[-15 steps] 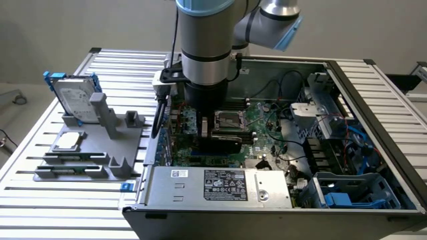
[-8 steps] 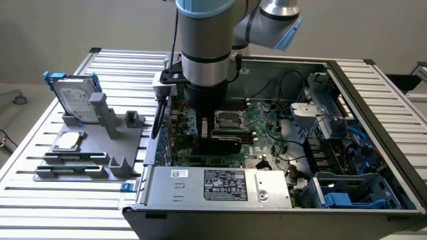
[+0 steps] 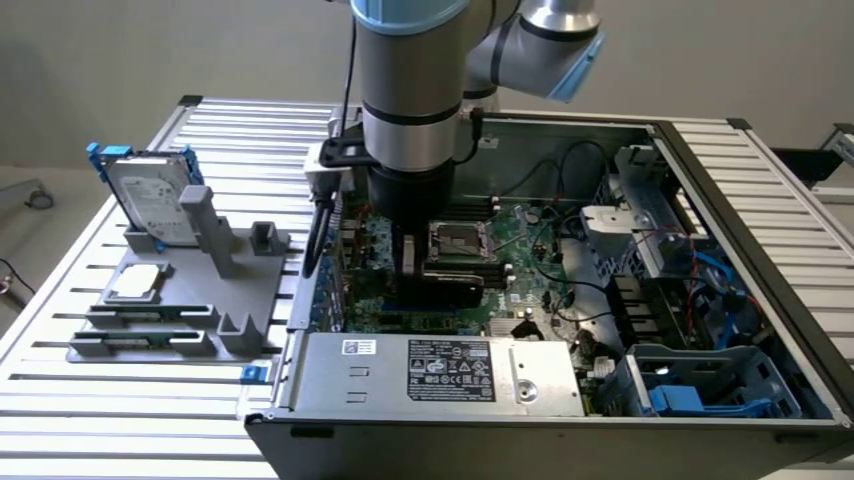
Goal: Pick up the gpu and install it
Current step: 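Insert the gpu into the slot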
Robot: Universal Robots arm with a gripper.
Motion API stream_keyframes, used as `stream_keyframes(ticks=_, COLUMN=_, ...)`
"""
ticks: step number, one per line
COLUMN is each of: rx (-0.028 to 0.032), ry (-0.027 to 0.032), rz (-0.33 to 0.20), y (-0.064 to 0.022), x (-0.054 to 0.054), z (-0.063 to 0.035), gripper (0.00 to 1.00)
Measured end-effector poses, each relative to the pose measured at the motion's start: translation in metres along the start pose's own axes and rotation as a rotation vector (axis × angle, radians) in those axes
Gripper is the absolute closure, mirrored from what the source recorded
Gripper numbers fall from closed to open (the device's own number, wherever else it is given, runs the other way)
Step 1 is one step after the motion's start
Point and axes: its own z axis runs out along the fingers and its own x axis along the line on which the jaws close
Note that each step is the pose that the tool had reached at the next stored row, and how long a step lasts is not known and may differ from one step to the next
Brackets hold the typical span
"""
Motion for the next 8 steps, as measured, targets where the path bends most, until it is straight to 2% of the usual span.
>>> stream_keyframes(ticks=2, rx=0.0000, ry=0.0000, rz=0.000, y=-0.0001, x=0.000, z=-0.0023, gripper=0.60)
stream_keyframes(ticks=3, rx=-0.0001, ry=0.0001, rz=0.000, y=-0.0001, x=0.000, z=-0.0047, gripper=0.54)
stream_keyframes(ticks=8, rx=0.0001, ry=-0.0001, rz=0.000, y=-0.0005, x=0.000, z=-0.0209, gripper=0.54)
